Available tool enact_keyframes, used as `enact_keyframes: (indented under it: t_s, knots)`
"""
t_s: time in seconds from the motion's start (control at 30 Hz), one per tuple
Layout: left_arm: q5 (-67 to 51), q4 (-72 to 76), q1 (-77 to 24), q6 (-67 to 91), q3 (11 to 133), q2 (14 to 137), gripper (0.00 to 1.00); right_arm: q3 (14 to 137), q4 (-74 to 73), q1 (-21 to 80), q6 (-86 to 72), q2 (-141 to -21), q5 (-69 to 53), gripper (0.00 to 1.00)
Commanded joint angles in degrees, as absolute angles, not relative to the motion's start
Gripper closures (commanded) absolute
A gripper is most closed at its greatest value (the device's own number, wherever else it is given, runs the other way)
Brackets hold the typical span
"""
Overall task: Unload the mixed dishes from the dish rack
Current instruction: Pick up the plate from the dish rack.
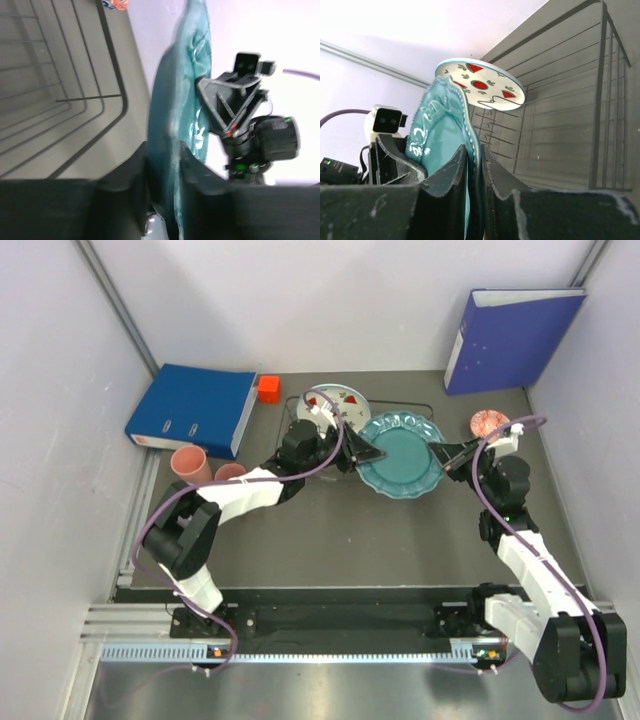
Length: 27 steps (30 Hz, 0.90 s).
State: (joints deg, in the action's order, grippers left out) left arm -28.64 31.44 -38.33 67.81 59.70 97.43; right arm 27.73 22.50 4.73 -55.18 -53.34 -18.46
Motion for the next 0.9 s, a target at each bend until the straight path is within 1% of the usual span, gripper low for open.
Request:
enact_keyframes:
  t_s: [0.0,0.03,0.23,0.27,0.33,0.37,0.43,0.47,0.57,0.6,0.77,0.87]
  knots:
    - [-33.57,44.12,-41.57,69.52,61.26,96.33,0.93,28.65,27.07,8.17,-57.31,-52.56,-29.0,1.0]
    - [-33.49,43.95,-41.57,69.61,61.17,96.33,1.0,28.74,26.98,8.17,-57.22,-52.38,-28.74,1.0]
    - [-32.0,41.4,-41.57,67.95,60.73,95.45,1.0,29.88,20.84,8.79,-52.57,-50.1,-24.54,1.0]
    - [-31.56,40.7,-41.57,67.24,60.56,95.01,1.0,30.49,18.65,8.79,-51.78,-49.92,-24.09,0.83]
    - [-30.06,38.08,-41.49,64.88,60.99,93.52,1.0,31.89,16.36,8.88,-49.4,-49.49,-22.86,0.6]
    - [-29.71,36.58,-41.48,64.08,61.52,92.99,1.0,32.43,13.39,8.88,-48.79,-49.31,-21.98,0.38]
    - [-29.62,34.9,-41.4,62.93,62.57,92.64,1.0,34.61,10.21,8.88,-47.2,-49.48,-19.53,0.25]
    - [-29.53,34.98,-41.05,62.93,62.67,92.38,1.0,35.5,6.63,8.96,-46.59,-49.74,-18.55,0.14]
    - [-29.79,35.42,-40.61,63.37,63.02,92.2,1.0,38.58,1.08,8.79,-44.92,-50.01,-15.13,0.06]
    - [-29.97,35.33,-40.52,63.54,63.1,92.11,1.0,39.11,0.53,8.79,-44.74,-49.57,-14.07,0.01]
    - [-32.33,35.42,-40.6,65.3,63.72,92.28,1.0,41.83,0.88,8.79,-43.07,-41.06,-1.16,0.0]
    - [-33.57,35.59,-40.61,66.62,63.46,92.9,1.0,45.08,-1.74,8.88,-41.05,-37.36,7.53,0.0]
